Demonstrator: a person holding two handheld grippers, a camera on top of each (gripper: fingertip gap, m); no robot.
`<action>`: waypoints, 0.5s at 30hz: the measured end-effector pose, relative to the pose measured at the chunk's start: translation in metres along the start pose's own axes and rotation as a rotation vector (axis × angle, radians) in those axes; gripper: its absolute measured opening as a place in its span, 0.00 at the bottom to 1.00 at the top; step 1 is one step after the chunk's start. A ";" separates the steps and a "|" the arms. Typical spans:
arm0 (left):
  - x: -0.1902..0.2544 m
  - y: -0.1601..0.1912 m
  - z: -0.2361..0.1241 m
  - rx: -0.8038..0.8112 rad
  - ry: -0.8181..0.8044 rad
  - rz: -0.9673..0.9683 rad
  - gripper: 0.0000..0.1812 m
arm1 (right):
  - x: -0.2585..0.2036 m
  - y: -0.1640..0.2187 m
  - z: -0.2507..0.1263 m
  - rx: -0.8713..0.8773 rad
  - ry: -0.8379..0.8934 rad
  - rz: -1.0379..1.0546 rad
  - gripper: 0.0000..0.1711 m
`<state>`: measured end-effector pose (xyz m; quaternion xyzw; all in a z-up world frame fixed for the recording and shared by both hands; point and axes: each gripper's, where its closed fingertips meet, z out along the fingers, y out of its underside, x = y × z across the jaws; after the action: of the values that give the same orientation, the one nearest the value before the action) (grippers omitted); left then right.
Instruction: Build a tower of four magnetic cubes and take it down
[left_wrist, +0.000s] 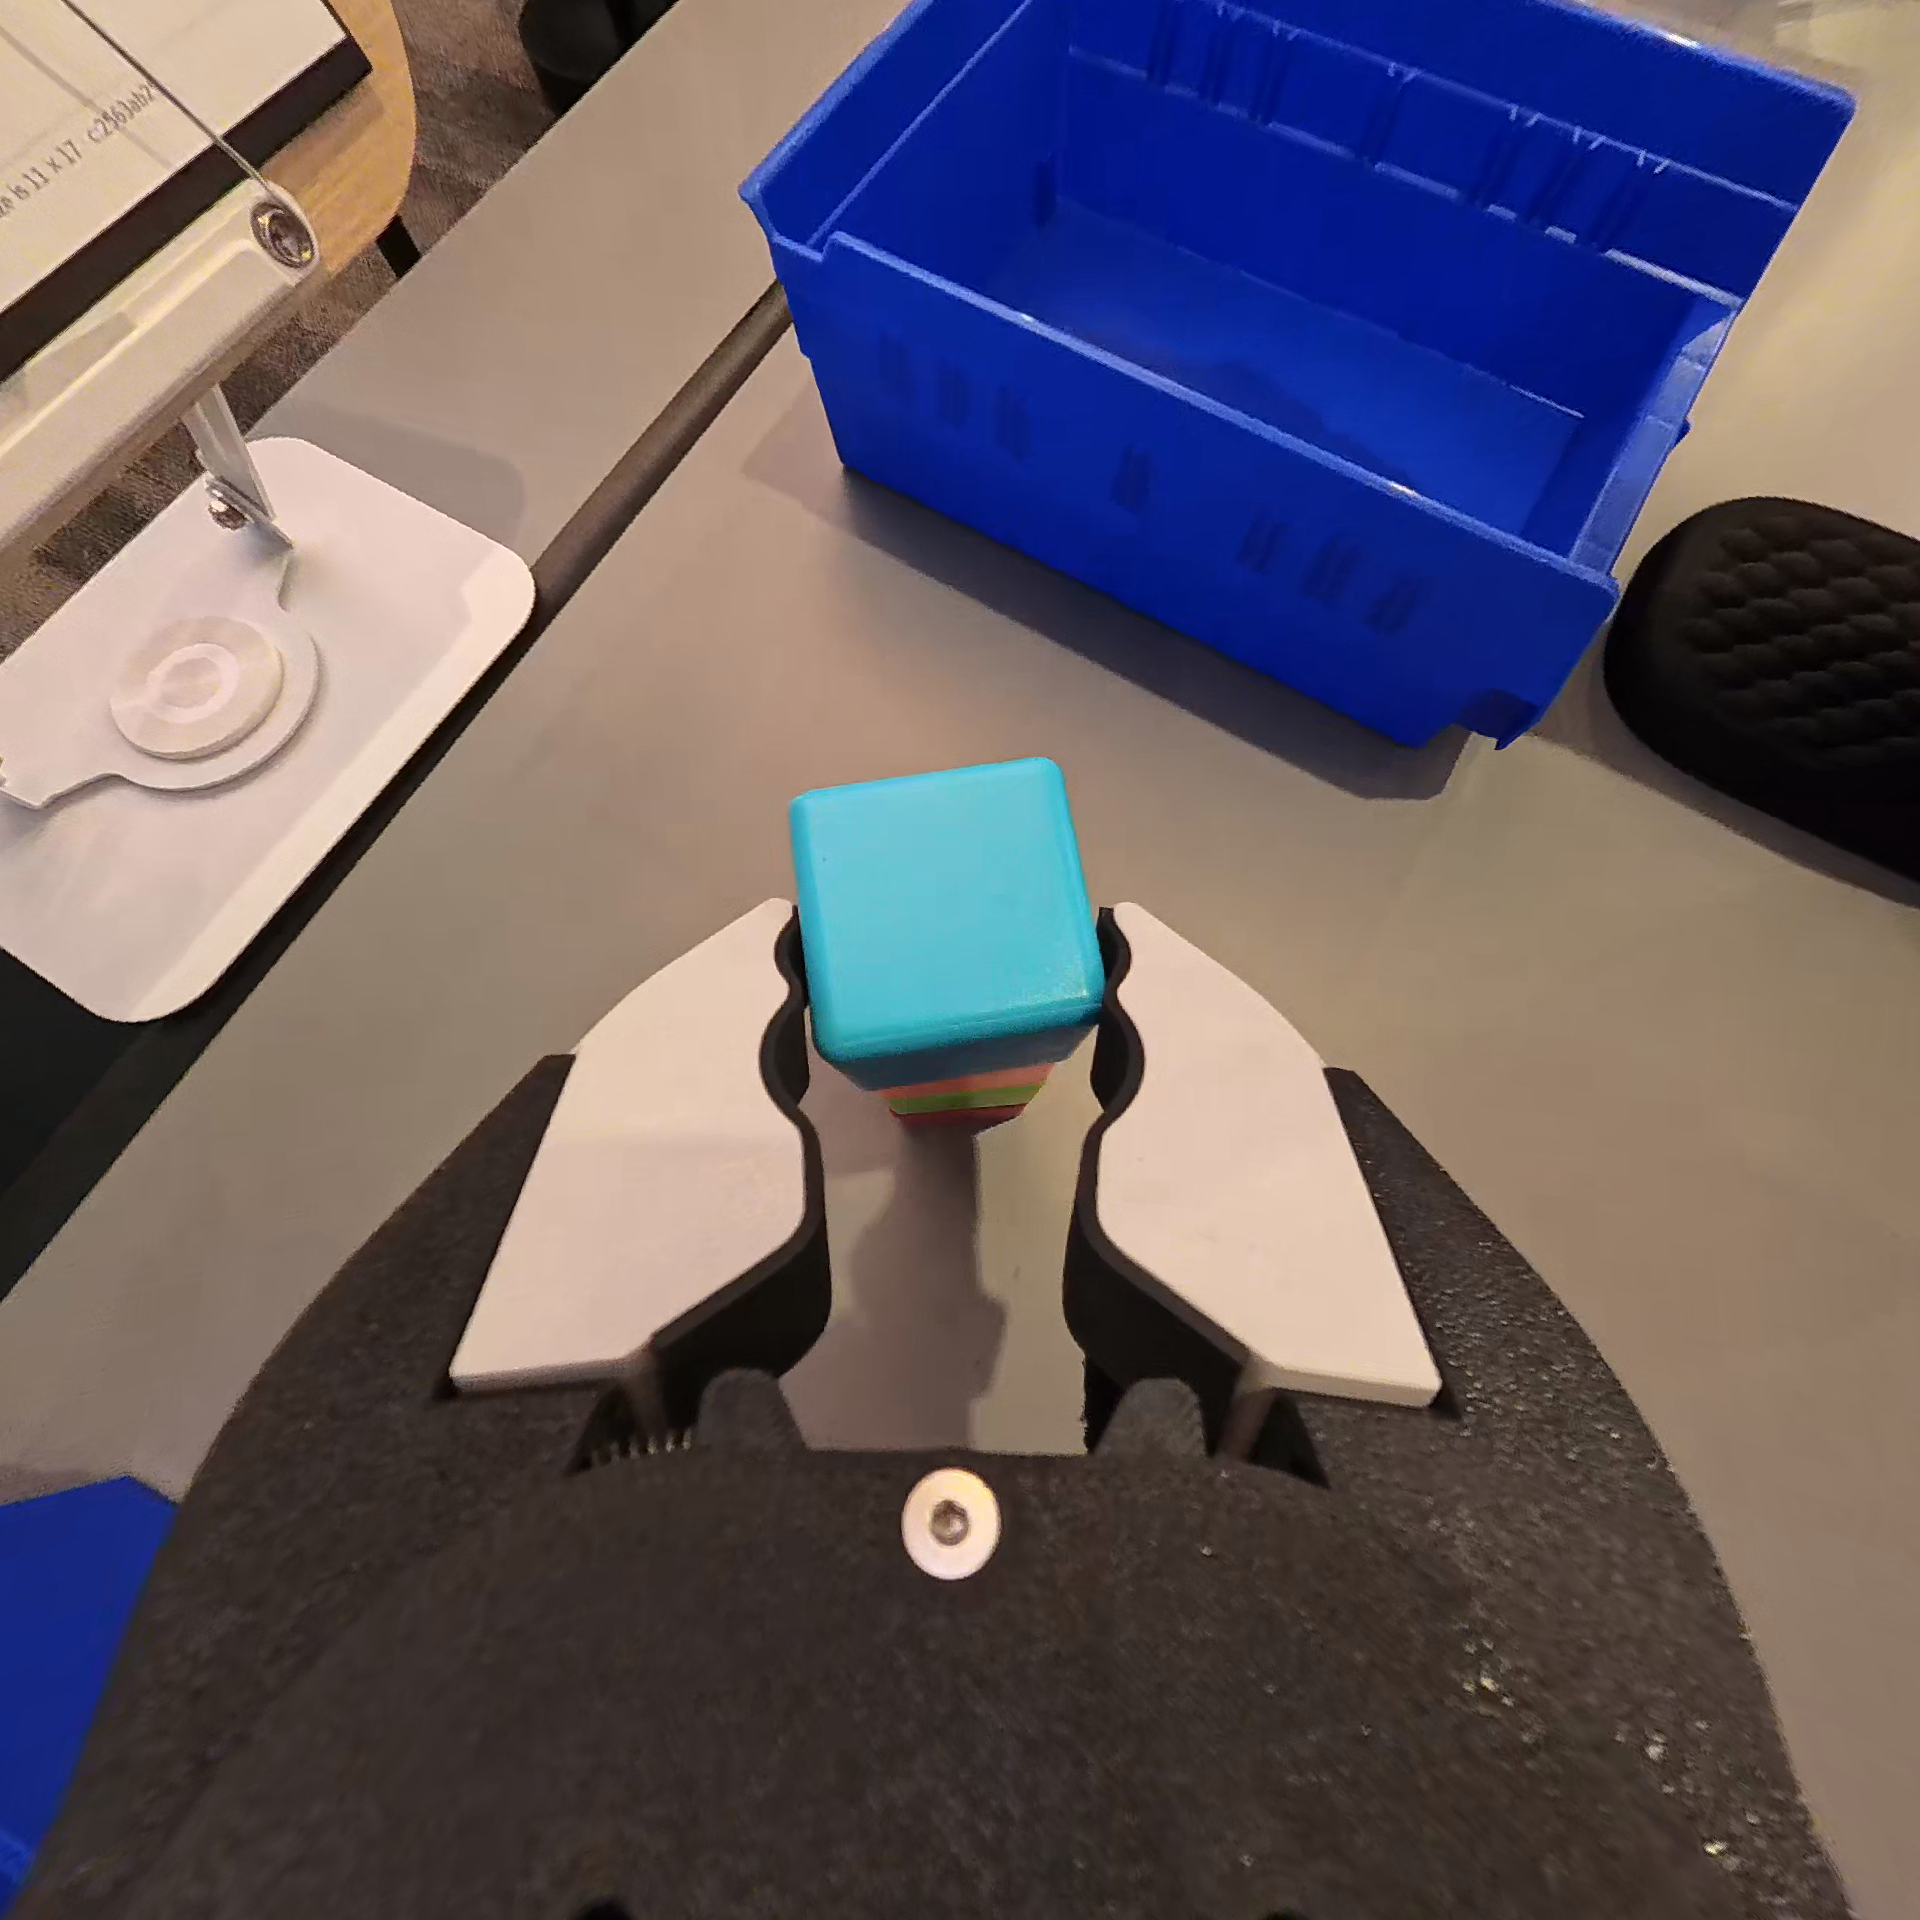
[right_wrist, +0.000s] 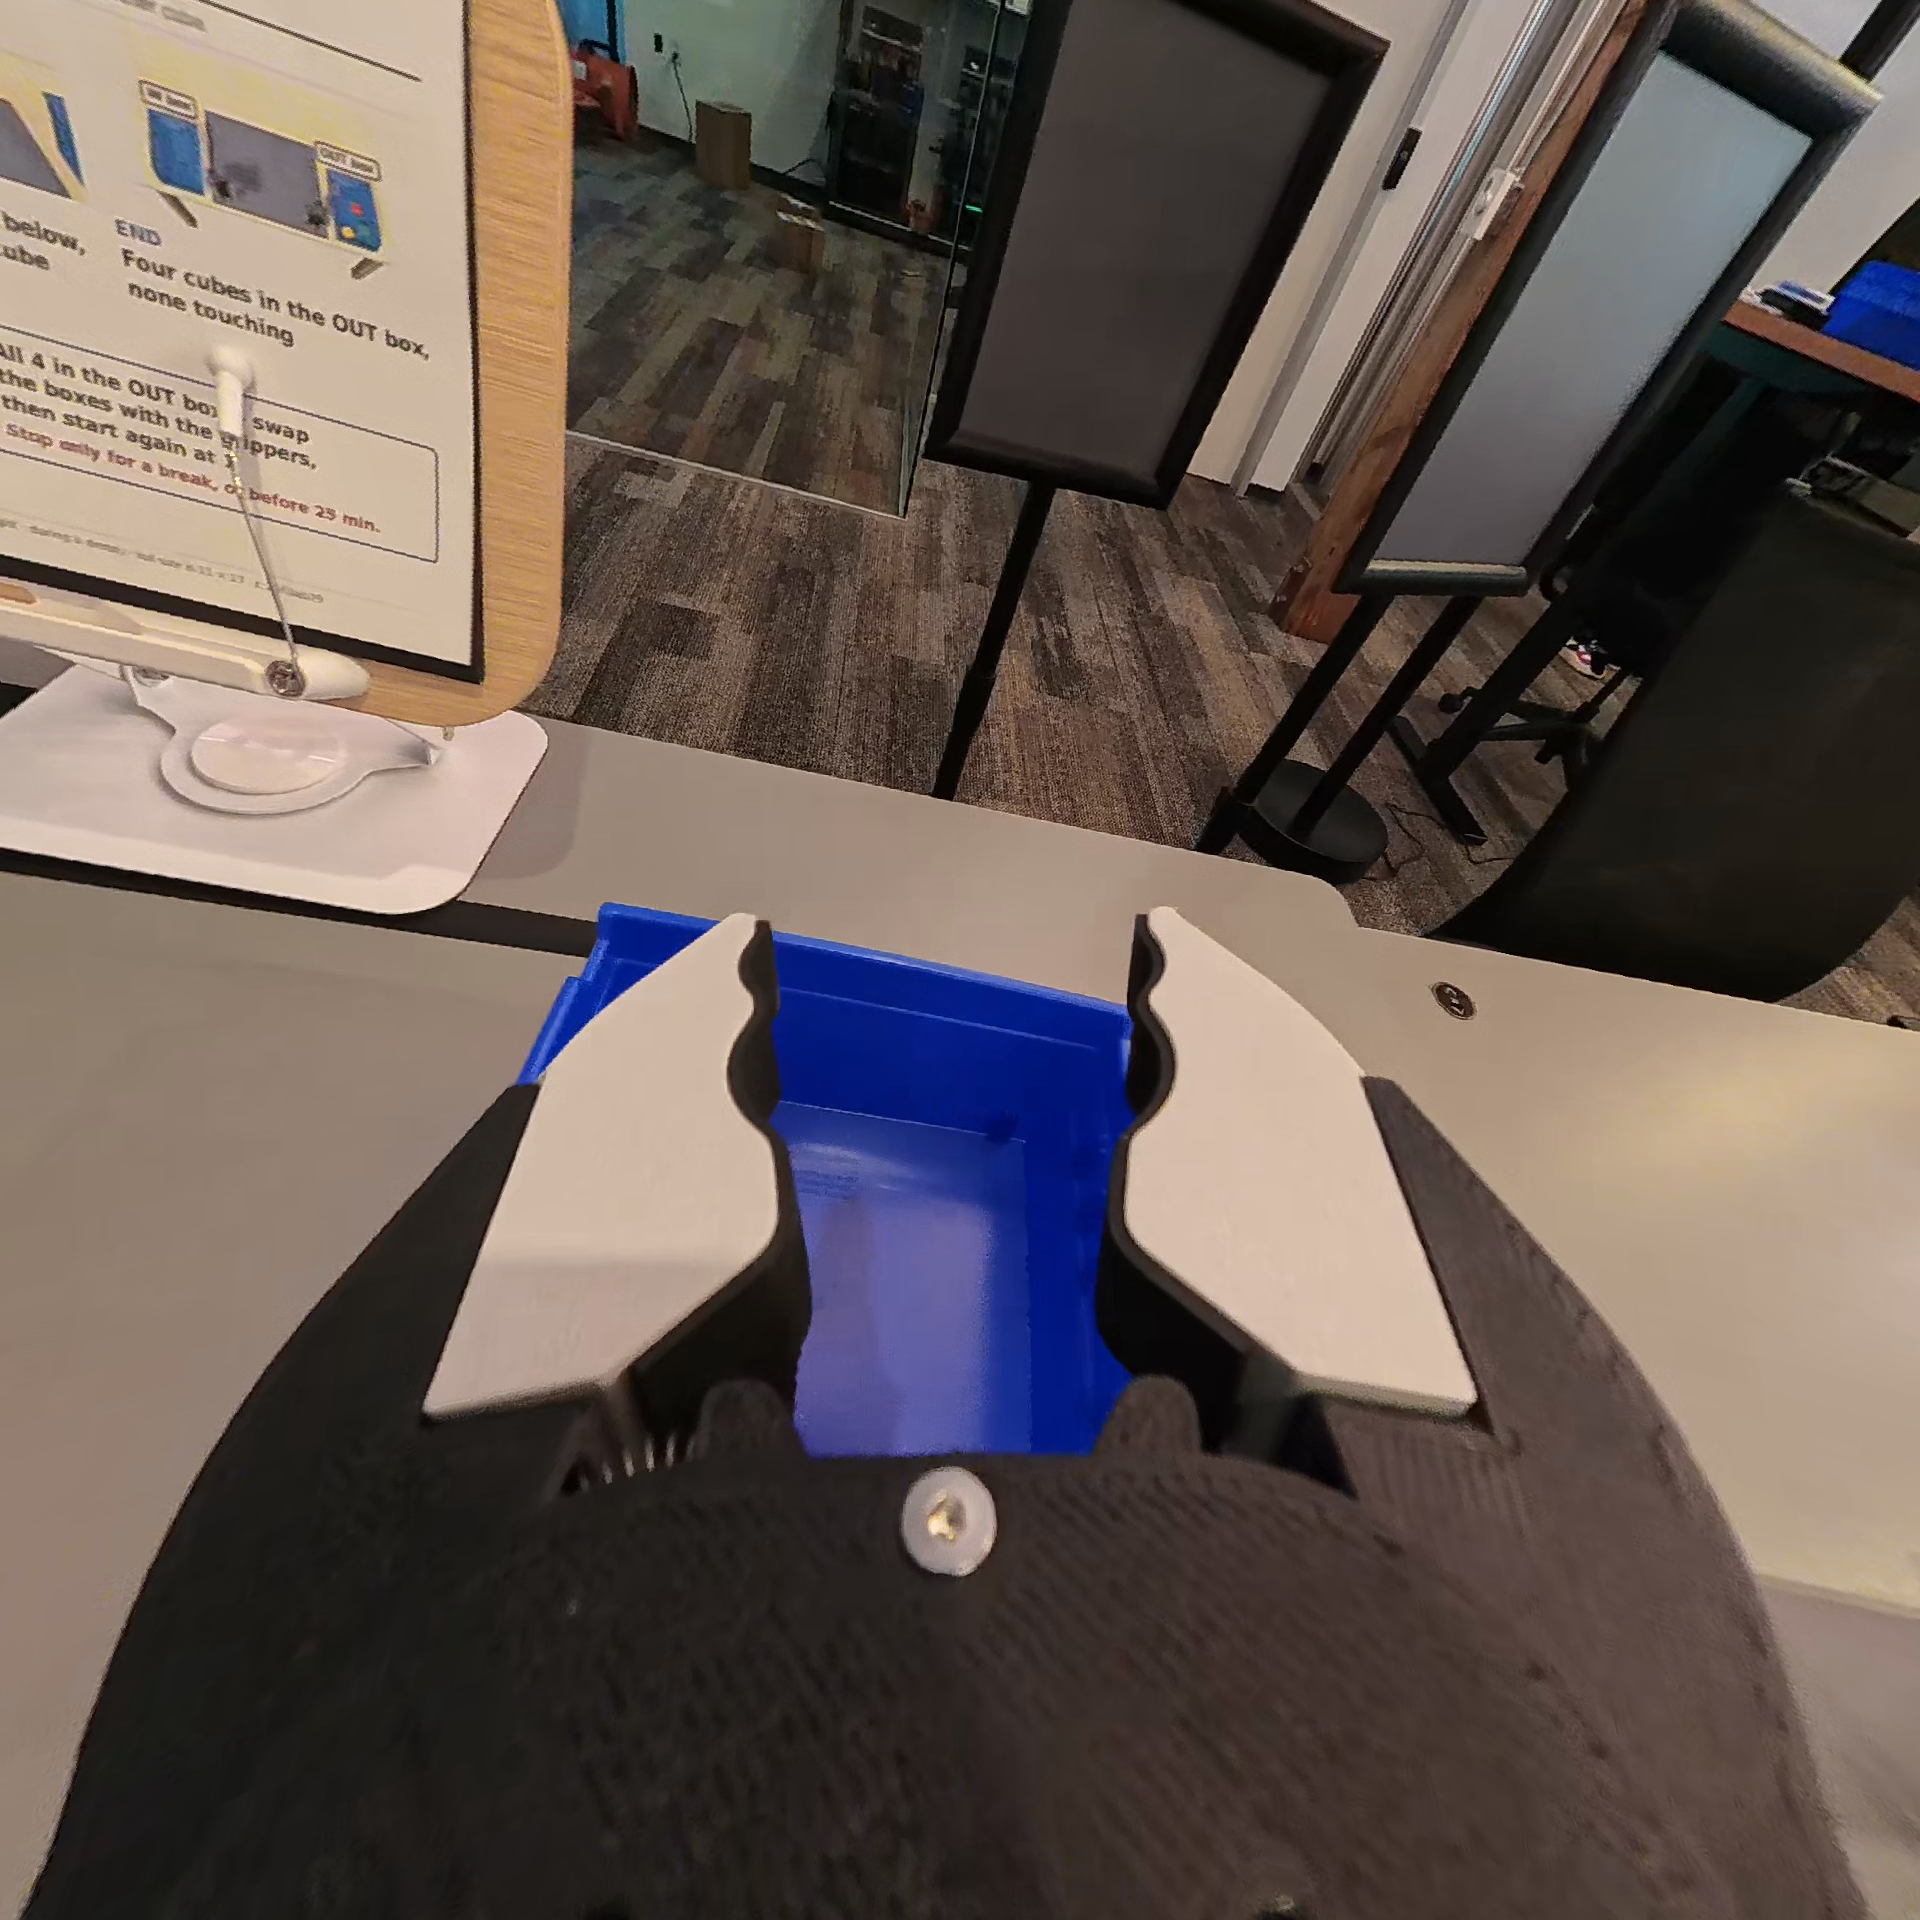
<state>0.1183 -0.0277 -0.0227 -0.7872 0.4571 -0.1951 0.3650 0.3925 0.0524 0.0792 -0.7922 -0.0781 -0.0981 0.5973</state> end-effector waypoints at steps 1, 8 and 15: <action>0.000 0.000 -0.001 0.008 0.000 -0.005 0.28 | -0.002 0.000 0.000 -0.002 -0.006 -0.004 0.39; -0.005 -0.043 -0.063 0.331 -0.020 -0.055 0.33 | -0.035 -0.011 -0.007 0.035 -0.127 -0.022 0.39; -0.020 -0.052 -0.131 0.534 -0.167 -0.030 0.41 | -0.097 -0.024 -0.025 0.071 -0.396 0.015 0.39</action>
<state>0.0541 -0.0465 0.1030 -0.6833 0.3464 -0.2484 0.5928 0.2909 0.0341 0.0844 -0.7751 -0.1916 0.0669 0.5984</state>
